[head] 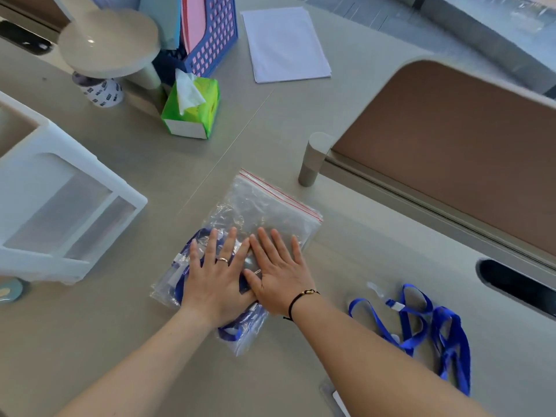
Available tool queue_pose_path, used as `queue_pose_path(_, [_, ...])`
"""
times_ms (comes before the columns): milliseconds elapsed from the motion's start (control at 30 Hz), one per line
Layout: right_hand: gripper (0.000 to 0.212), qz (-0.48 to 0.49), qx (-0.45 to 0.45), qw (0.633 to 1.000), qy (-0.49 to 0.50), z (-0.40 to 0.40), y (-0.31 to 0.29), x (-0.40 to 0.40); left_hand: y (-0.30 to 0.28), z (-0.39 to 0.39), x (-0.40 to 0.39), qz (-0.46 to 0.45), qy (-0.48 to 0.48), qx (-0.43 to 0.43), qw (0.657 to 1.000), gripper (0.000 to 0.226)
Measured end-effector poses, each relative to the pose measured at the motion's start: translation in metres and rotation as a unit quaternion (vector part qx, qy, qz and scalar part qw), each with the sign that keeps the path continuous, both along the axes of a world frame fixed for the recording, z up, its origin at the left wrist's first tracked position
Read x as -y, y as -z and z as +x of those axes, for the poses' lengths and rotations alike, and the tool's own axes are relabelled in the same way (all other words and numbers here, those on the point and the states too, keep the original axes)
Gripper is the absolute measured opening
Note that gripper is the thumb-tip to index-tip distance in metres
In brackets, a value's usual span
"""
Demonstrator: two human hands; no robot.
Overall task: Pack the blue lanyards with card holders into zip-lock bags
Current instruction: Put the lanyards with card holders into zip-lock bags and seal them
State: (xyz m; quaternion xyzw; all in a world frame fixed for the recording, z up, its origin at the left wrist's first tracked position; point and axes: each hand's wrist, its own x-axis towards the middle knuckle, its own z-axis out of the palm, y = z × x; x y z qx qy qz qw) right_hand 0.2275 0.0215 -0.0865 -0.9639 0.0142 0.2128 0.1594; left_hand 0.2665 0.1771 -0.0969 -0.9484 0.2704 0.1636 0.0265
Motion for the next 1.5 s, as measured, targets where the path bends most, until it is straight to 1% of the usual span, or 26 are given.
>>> queue_pose_path(67, [0.070, 0.000, -0.016, 1.000, -0.006, 0.003, -0.003, 0.002, -0.004, 0.001, 0.001, 0.014, 0.002, -0.007, 1.000, 0.098])
queue_pose_path(133, [0.072, 0.020, -0.025, 0.999, -0.004, 0.002, -0.010, 0.004, -0.008, 0.002, 0.003, 0.038, -0.001, -0.015, 0.999, 0.095])
queue_pose_path(233, [0.075, 0.056, -0.002, 0.998, 0.005, -0.011, -0.027, 0.011, -0.017, -0.002, 0.011, 0.041, -0.011, -0.028, 0.999, 0.094])
queue_pose_path(300, [0.072, 0.086, 0.018, 0.996, 0.026, -0.024, -0.040, 0.019, -0.028, -0.013, 0.023, 0.039, 0.008, -0.009, 0.999, 0.090])
queue_pose_path(367, [0.067, 0.109, 0.041, 0.992, 0.057, -0.039, -0.055, 0.029, -0.037, -0.027, 0.040, -0.004, 0.012, 0.001, 1.000, 0.079])
queue_pose_path(433, [0.059, 0.134, 0.051, 0.985, 0.092, -0.056, -0.071, 0.038, -0.048, -0.041, 0.060, -0.051, 0.018, -0.007, 0.998, 0.066])
queue_pose_path(467, [0.054, 0.148, 0.053, 0.981, 0.115, -0.065, -0.080, 0.043, -0.055, -0.049, 0.071, -0.079, 0.028, -0.011, 0.996, 0.065])
queue_pose_path(533, [0.046, 0.170, 0.058, 0.970, 0.163, -0.083, -0.095, 0.054, -0.072, -0.065, 0.090, -0.134, 0.044, -0.021, 0.990, 0.069])
queue_pose_path(600, [0.043, 0.180, 0.067, 0.960, 0.203, -0.102, -0.108, 0.066, -0.089, -0.083, 0.106, -0.195, 0.044, -0.010, 0.980, 0.063])
queue_pose_path(633, [0.041, 0.180, 0.071, 0.956, 0.219, -0.112, -0.112, 0.072, -0.099, -0.092, 0.113, -0.211, 0.038, -0.014, 0.977, 0.060])
queue_pose_path(700, [0.038, 0.175, 0.076, 0.950, 0.246, -0.133, -0.120, 0.083, -0.114, -0.106, 0.123, -0.202, 0.016, -0.045, 0.978, 0.050])
queue_pose_path(767, [0.036, 0.180, 0.074, 0.941, 0.276, -0.157, -0.125, 0.093, -0.116, -0.120, 0.126, -0.183, -0.008, -0.065, 0.981, 0.039])
queue_pose_path(867, [0.018, 0.183, 0.073, 0.924, 0.329, -0.198, -0.123, 0.102, -0.111, -0.145, 0.122, -0.150, -0.030, -0.108, 0.982, 0.033])
queue_pose_path(900, [0.019, 0.176, 0.066, 0.920, 0.345, -0.212, -0.120, 0.103, -0.109, -0.154, 0.121, -0.141, -0.040, -0.129, 0.981, 0.032])
queue_pose_path(967, [0.034, 0.163, 0.032, 0.912, 0.376, -0.240, -0.110, 0.104, -0.098, -0.171, 0.117, -0.118, -0.051, -0.178, 0.976, 0.032])
queue_pose_path(1033, [0.046, 0.154, -0.006, 0.905, 0.397, -0.262, -0.099, 0.101, -0.087, -0.187, 0.116, -0.089, -0.042, -0.219, 0.971, 0.034])
queue_pose_path(1133, [0.063, 0.126, -0.063, 0.905, 0.400, -0.281, -0.079, 0.089, -0.074, -0.210, 0.114, -0.105, -0.116, -0.266, 0.951, 0.052])
queue_pose_path(1200, [0.070, 0.091, -0.081, 0.908, 0.400, -0.288, -0.068, 0.081, -0.065, -0.222, 0.114, -0.117, -0.147, -0.260, 0.947, 0.064])
queue_pose_path(1267, [0.069, 0.057, -0.078, 0.914, 0.395, -0.293, -0.058, 0.074, -0.058, -0.229, 0.116, -0.125, -0.175, -0.246, 0.945, 0.069])
queue_pose_path(1300, [0.065, 0.040, -0.073, 0.917, 0.390, -0.295, -0.055, 0.071, -0.057, -0.230, 0.118, -0.128, -0.190, -0.246, 0.942, 0.068])
queue_pose_path(1367, [0.058, 0.021, -0.067, 0.917, 0.393, -0.297, -0.050, 0.069, -0.055, -0.231, 0.120, -0.124, -0.213, -0.260, 0.933, 0.057])
queue_pose_path(1433, [0.060, 0.029, -0.074, 0.911, 0.405, -0.298, -0.045, 0.070, -0.056, -0.230, 0.121, -0.112, -0.218, -0.271, 0.931, 0.049])
queue_pose_path(1500, [0.062, 0.048, -0.084, 0.910, 0.402, -0.297, -0.043, 0.074, -0.056, -0.229, 0.120, -0.121, -0.211, -0.271, 0.931, 0.043])
